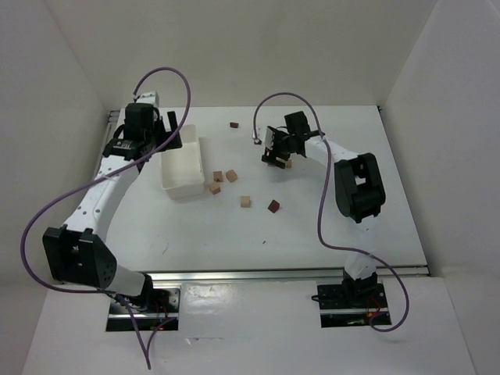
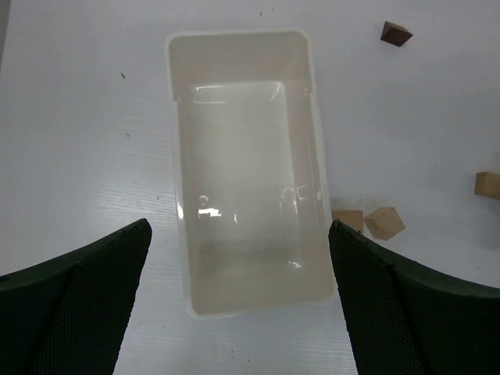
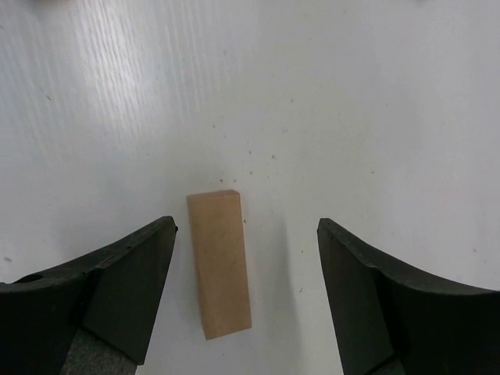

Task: Build the wood block tower

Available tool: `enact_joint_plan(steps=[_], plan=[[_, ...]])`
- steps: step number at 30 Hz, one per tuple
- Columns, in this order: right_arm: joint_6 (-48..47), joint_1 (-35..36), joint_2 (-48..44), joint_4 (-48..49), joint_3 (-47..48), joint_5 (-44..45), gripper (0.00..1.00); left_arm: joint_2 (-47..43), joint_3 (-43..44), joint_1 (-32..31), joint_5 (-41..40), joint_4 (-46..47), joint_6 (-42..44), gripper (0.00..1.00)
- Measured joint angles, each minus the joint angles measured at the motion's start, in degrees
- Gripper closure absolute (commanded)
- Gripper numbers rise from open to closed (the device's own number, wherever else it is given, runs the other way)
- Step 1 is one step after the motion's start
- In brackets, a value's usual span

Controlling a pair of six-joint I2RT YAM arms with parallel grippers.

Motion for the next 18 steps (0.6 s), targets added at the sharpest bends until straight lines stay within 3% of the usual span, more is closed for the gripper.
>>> enact_joint_plan(steps=[2,8,13,18], plan=[[3.13,1.01,-3.15,3.08,-2.64,-0.22,0.1,-2.62,-0.76,0.0,1.07,0.81,-0.07,0.0],[22.62,6.14,-11.41,13.16,-7.3,-0.46,0.1,-13.7,-7.65,-2.12,2.32,2.99,-1.95,0.0],[38.8,12.87,-8.7,12.52,-3.43,5.51,0.12,-15.93,-11.26,-8.11,0.48,1.57,-6.49,0.0],[48.13,18.49,-3.17,8.9,2.75,13.92,0.14,-14.53,-11.8,-16.52,-5.81,-4.5,-11.41,0.0]])
